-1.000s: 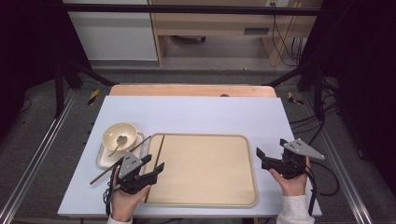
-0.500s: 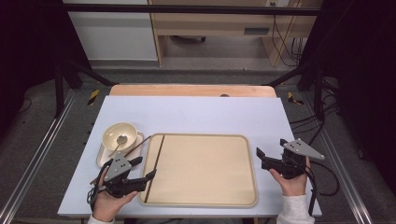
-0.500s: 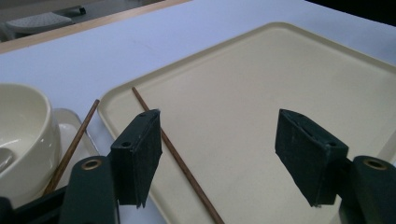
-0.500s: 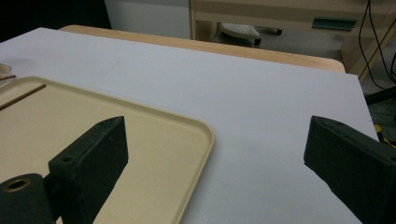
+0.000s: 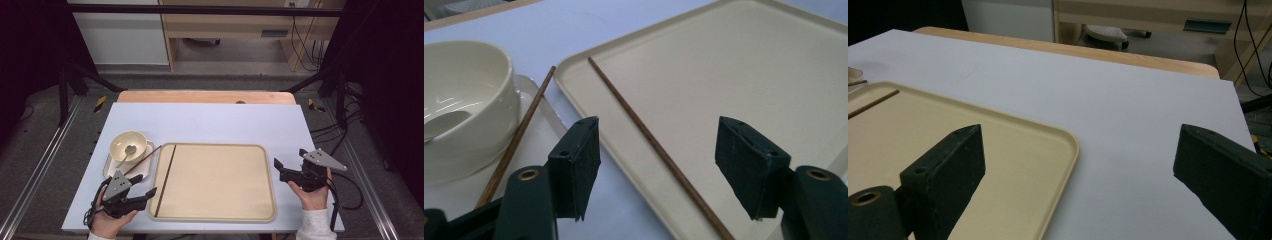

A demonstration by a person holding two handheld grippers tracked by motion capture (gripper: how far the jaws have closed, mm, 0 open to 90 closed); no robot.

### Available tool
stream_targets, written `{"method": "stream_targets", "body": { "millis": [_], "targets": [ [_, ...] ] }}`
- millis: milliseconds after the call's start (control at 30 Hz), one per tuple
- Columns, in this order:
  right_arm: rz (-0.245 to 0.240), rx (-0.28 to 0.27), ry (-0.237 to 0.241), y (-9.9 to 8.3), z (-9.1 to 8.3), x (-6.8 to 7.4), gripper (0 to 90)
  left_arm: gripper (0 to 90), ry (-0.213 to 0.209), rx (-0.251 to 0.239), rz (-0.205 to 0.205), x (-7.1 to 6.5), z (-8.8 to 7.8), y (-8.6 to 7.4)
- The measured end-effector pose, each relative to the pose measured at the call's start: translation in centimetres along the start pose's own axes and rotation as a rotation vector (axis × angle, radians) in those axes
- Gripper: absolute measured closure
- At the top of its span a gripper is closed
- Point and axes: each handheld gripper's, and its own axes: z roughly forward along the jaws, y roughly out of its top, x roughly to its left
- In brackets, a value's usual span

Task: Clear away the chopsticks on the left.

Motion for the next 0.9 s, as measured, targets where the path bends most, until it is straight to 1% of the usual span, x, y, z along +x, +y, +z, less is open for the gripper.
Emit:
{"method": "stream_targets", "body": {
  "millis": [67,133,300,333,400,433,500,567,667,733,833,900],
  "targets": [
    [-0.002,0.0,0.0,0.0,0.0,0.0,6.8,34.5,0.009,0.012,0.002,0.3,-0.3,-0.3],
    [-0.002,-0.002,0.001,0.0,0.0,0.0,6.8,34.8,0.018,0.013,0.0,0.7,-0.6,-0.6],
    [0.0,-0.006,0.001,0.0,-0.1,0.0,6.8,35.1,0.048,0.018,-0.025,1.8,-1.3,-1.2],
    [0.001,-0.006,0.001,0.0,-0.1,0.0,6.8,35.1,0.054,0.019,-0.035,2.1,-1.4,-1.3],
    [0.004,-0.001,0.005,0.0,-0.1,0.0,6.8,35.4,0.059,0.021,-0.036,2.5,-1.5,-1.4],
    [0.001,-0.001,0.001,0.0,0.0,0.0,6.8,35.5,0.064,0.022,-0.045,2.6,-1.5,-1.4],
    [0.0,0.0,0.001,0.0,0.0,0.0,6.8,35.6,0.077,0.031,-0.043,3.1,-1.5,-1.5],
    [-0.004,0.001,0.002,0.0,0.0,0.0,6.8,35.6,0.095,0.039,-0.052,3.5,-1.4,-1.5],
    [-0.003,0.002,0.001,0.0,0.1,0.0,6.8,35.5,0.122,0.055,-0.059,4.4,-1.2,-1.5],
    [-0.004,0.005,-0.001,0.0,0.1,0.0,6.8,35.5,0.132,0.064,-0.067,5.0,-1.1,-1.6],
    [-0.003,0.007,0.001,-0.1,0.2,0.1,6.9,35.6,0.151,0.082,-0.068,5.6,-0.7,-1.6],
    [-0.006,0.009,-0.001,-0.1,0.2,0.1,6.9,35.9,0.165,0.097,-0.058,6.2,-0.3,-1.6]
  ]
}}
